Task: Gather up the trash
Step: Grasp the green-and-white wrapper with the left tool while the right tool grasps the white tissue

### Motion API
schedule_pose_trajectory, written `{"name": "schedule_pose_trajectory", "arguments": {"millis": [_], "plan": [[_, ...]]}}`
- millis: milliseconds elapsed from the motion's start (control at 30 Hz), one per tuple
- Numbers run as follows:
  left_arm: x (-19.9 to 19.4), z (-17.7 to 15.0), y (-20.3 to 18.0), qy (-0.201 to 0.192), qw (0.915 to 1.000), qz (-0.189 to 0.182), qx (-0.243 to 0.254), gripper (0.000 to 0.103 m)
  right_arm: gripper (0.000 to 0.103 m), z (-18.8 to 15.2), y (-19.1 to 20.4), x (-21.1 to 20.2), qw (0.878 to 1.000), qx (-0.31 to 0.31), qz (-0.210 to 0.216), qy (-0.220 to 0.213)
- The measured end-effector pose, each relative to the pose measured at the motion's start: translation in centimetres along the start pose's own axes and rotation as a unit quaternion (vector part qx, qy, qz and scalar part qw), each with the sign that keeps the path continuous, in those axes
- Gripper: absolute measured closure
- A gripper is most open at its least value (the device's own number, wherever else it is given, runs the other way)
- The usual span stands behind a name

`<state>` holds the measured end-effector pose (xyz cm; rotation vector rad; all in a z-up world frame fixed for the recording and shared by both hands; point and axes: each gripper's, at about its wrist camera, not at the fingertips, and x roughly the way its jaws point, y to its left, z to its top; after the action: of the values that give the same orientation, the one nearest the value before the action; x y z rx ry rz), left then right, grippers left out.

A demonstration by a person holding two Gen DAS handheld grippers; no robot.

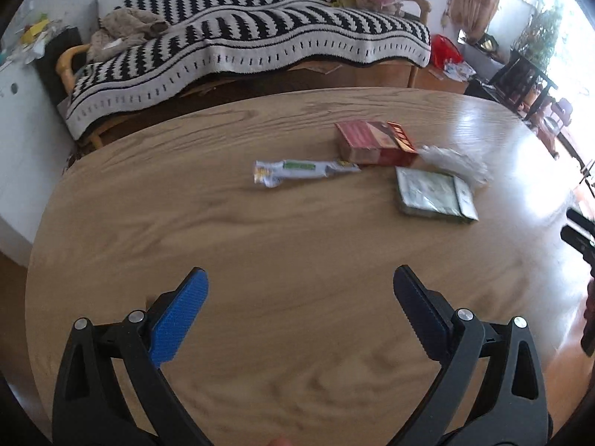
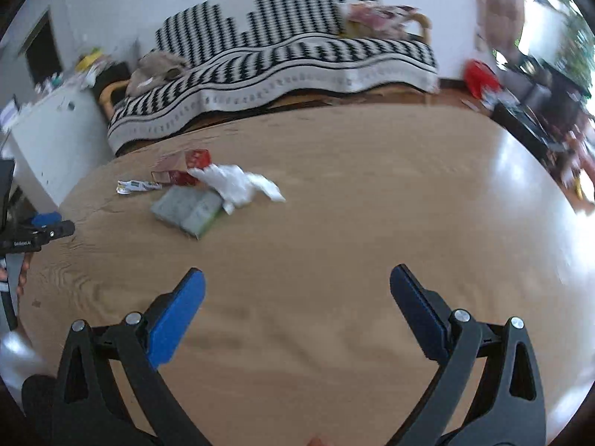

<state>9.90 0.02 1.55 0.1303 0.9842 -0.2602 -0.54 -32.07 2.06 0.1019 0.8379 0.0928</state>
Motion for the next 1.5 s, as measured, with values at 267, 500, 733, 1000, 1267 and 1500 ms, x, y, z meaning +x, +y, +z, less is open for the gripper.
{"name": "schedule_pose_trajectory", "arguments": {"millis": [267, 500, 733, 1000, 1267, 1500], "plan": [[6.8, 5.1, 0.2, 0.019, 0.9977, -0.008, 0.064, 0.006, 0.007, 5.2, 2.8, 8.0, 0.999, -0.038, 0.024, 0.025], [11.1, 8.5, -0.6, 0.037, 0.9842, -0.007, 0.173, 0.006, 0.007, 7.9, 4.4, 14.6, 0.995, -0.078, 0.009, 0.058], [12.7, 9.2, -1.0, 0.029, 0.9736, -0.023, 0.225, 0.006, 0.007, 9.0, 3.8, 17.9, 0.995, -0.077, -0.005, 0.057], [13.5, 9.3, 0.7, 0.049, 0.9836, -0.075, 0.157, 0.005, 0.006, 8.9, 3.4, 18.0, 0.994, -0.087, -0.001, 0.060], [12.4, 8.9, -0.5, 0.046, 0.9764, -0.038, 0.208, 0.006, 0.006, 8.9, 3.4, 17.9, 0.994, -0.087, -0.001, 0.060], [11.9, 9.2, -1.7, 0.052, 0.9479, -0.016, 0.314, 0.006, 0.006, 8.9, 3.4, 17.9, 0.994, -0.087, -0.001, 0.060]]}}
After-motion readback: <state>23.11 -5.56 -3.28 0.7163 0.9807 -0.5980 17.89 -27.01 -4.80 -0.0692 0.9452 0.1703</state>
